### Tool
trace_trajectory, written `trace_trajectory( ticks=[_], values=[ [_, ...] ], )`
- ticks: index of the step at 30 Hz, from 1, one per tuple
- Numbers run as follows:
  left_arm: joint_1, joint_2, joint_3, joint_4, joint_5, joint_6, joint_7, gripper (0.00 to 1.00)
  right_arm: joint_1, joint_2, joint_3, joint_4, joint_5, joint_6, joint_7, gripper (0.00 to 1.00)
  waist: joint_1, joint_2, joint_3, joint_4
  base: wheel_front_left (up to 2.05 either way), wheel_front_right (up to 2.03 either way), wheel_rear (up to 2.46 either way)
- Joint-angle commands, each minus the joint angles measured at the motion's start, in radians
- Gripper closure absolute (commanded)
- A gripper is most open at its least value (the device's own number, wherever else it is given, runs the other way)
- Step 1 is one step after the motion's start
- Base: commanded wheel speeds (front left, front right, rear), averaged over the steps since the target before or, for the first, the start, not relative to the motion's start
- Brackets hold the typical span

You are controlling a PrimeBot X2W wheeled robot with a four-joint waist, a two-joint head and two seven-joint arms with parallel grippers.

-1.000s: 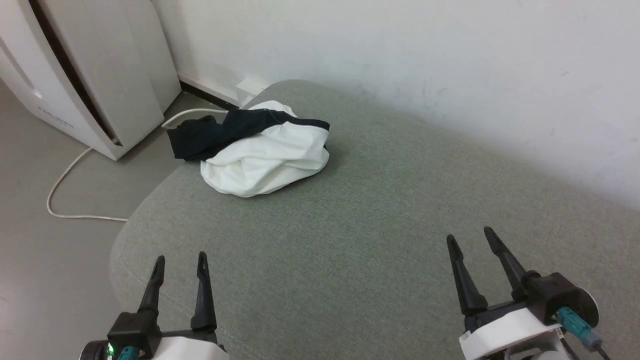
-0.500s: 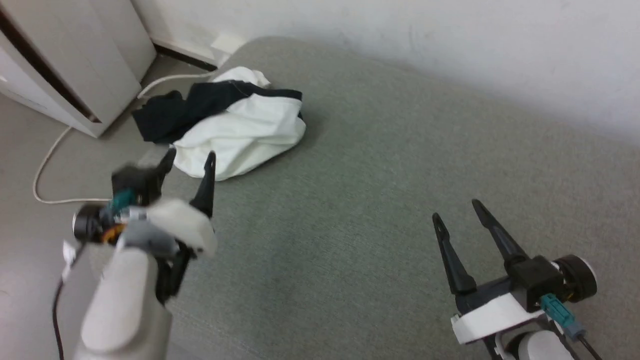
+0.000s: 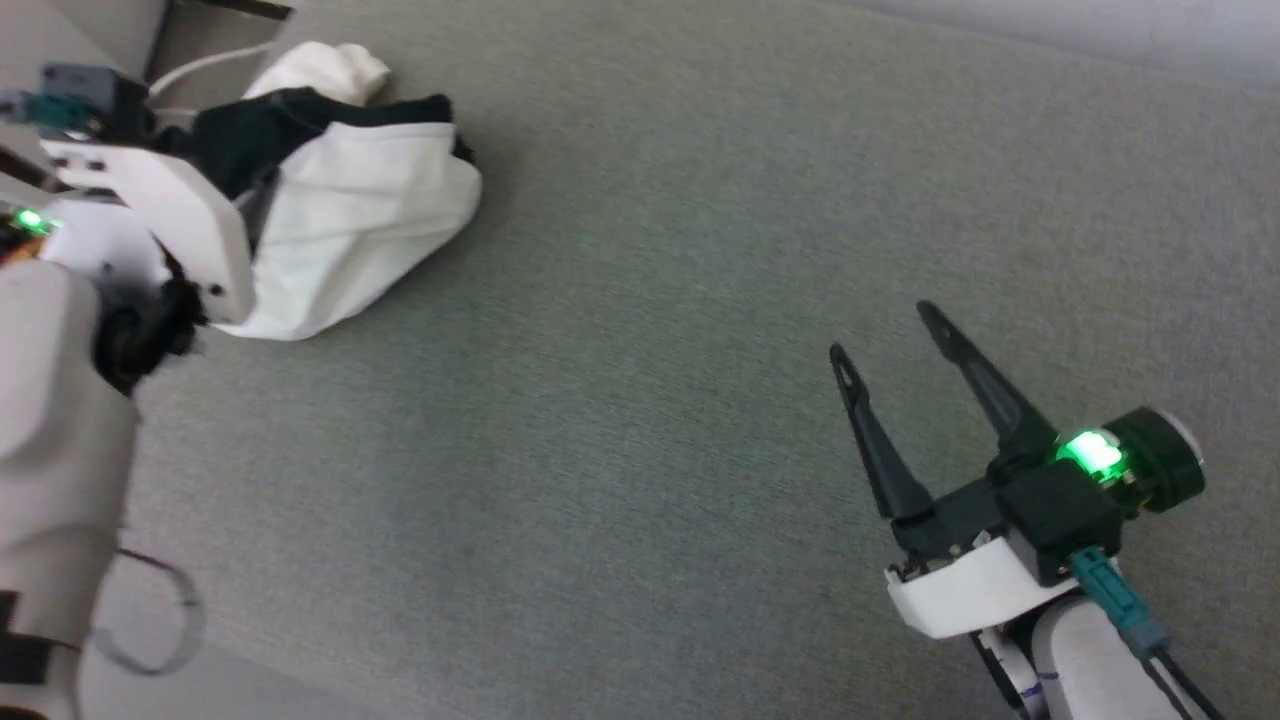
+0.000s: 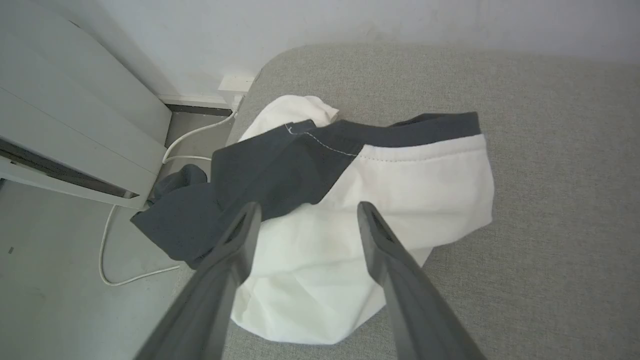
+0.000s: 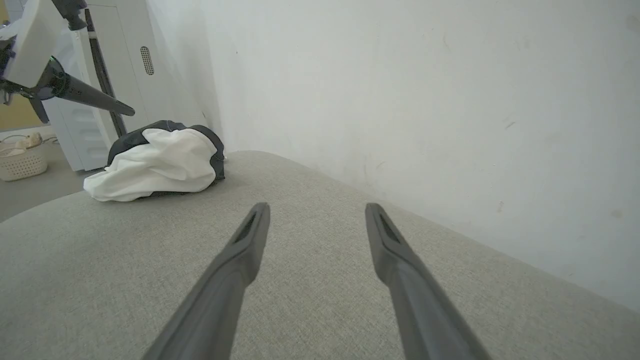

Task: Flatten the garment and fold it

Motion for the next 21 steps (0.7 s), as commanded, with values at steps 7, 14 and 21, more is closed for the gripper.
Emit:
trace_trajectory(
  ticks=[7,14,21],
  values=[
    [-0.08,0.114,-0.122,0.049,-0.153,-0.006,0.097,0.0,-0.041,-0.001,0.024,-0.085,-0.022,-0.001,0.029,0.0,-0.0003,0.0,0.157,-0.126,0.0,0.0,0.0],
    [-0.074,0.178,-0.188,0.089,-0.357,-0.006,0.197,0.0,-0.041,0.004,0.015,-0.096,-0.025,-0.001,0.032,0.0,-0.0003,0.0,0.182,-0.157,0.0,0.0,0.0],
    [-0.044,0.191,-0.236,0.081,-0.524,-0.006,0.253,1.0,-0.038,0.004,0.0,-0.084,-0.029,-0.001,0.028,0.0,-0.0003,0.0,0.17,-0.148,0.0,0.0,0.0]
  ],
)
